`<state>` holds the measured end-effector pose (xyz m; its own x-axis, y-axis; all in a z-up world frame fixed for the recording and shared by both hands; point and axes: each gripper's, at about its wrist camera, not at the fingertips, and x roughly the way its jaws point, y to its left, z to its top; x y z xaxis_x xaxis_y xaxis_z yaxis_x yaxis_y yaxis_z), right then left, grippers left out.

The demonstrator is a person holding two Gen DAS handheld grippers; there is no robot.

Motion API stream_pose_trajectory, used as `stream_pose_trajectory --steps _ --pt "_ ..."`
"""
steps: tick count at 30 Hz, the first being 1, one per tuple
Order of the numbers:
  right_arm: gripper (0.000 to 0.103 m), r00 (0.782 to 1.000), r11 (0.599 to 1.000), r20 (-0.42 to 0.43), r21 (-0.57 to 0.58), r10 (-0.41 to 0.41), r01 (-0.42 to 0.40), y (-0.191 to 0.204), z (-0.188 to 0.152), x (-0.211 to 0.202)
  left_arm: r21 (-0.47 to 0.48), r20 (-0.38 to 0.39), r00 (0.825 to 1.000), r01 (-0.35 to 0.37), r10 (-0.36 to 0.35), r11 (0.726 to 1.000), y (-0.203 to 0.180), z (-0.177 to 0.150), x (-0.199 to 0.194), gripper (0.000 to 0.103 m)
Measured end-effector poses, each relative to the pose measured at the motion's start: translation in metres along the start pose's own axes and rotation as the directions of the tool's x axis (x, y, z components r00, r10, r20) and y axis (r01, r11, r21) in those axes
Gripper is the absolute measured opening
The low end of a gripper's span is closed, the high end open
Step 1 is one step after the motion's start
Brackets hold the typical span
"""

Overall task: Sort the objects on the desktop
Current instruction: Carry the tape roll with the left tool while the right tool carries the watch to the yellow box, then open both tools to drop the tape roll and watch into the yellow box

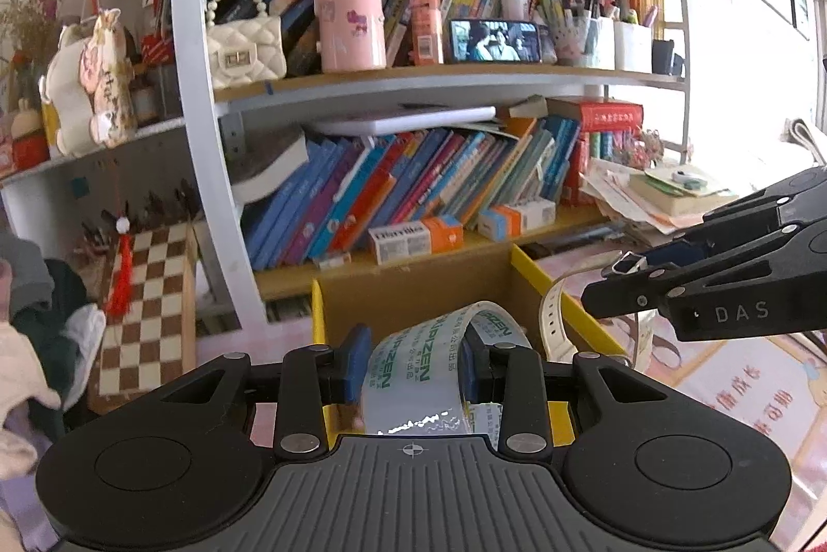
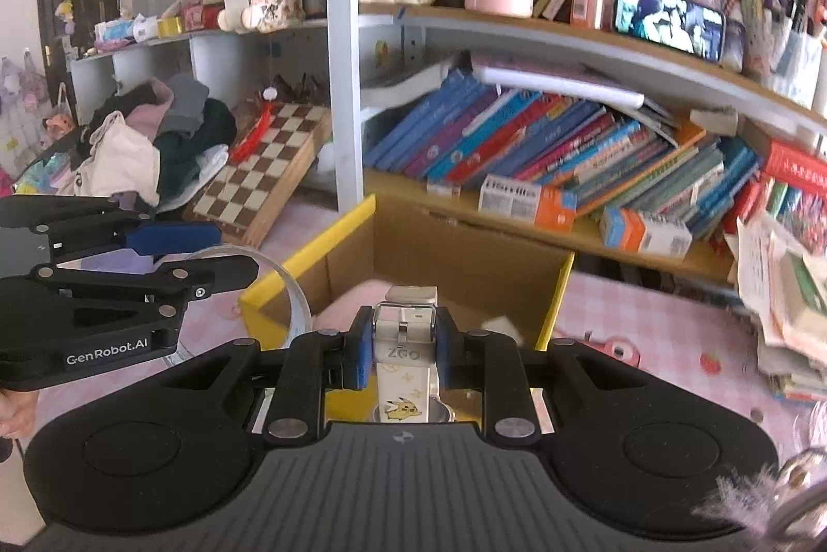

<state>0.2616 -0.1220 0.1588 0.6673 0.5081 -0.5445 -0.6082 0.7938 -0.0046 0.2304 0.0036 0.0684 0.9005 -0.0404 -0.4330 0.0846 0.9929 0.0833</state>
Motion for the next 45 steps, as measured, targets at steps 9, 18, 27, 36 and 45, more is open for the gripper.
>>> stream_pose_trajectory --steps 9,18,27,36,45 --pt "0.022 1.000 1.000 0.019 -0.030 0.008 -0.007 -0.024 0.025 0.029 0.007 0.000 1.000 -0.028 0.028 1.000 0.005 0.018 0.028 0.033" --pt "0.022 1.000 0.998 0.009 -0.064 0.006 -0.005 -0.048 0.051 0.082 0.039 -0.055 0.998 -0.006 0.008 0.999 -0.003 0.023 0.075 0.033" --pt "0.022 0.997 0.995 -0.068 -0.092 0.035 -0.041 -0.065 0.066 0.149 0.065 -0.156 0.988 0.019 -0.008 0.998 -0.014 0.014 0.131 0.033" --pt "0.022 0.975 0.985 -0.200 -0.126 0.092 -0.119 -0.064 0.051 0.214 0.087 -0.244 0.969 0.050 -0.028 0.995 -0.027 -0.004 0.166 0.033" --pt "0.022 0.953 0.976 -0.284 -0.151 0.107 -0.155 -0.057 0.043 0.253 0.089 -0.311 0.949 0.081 -0.049 0.993 -0.032 -0.014 0.183 0.033"
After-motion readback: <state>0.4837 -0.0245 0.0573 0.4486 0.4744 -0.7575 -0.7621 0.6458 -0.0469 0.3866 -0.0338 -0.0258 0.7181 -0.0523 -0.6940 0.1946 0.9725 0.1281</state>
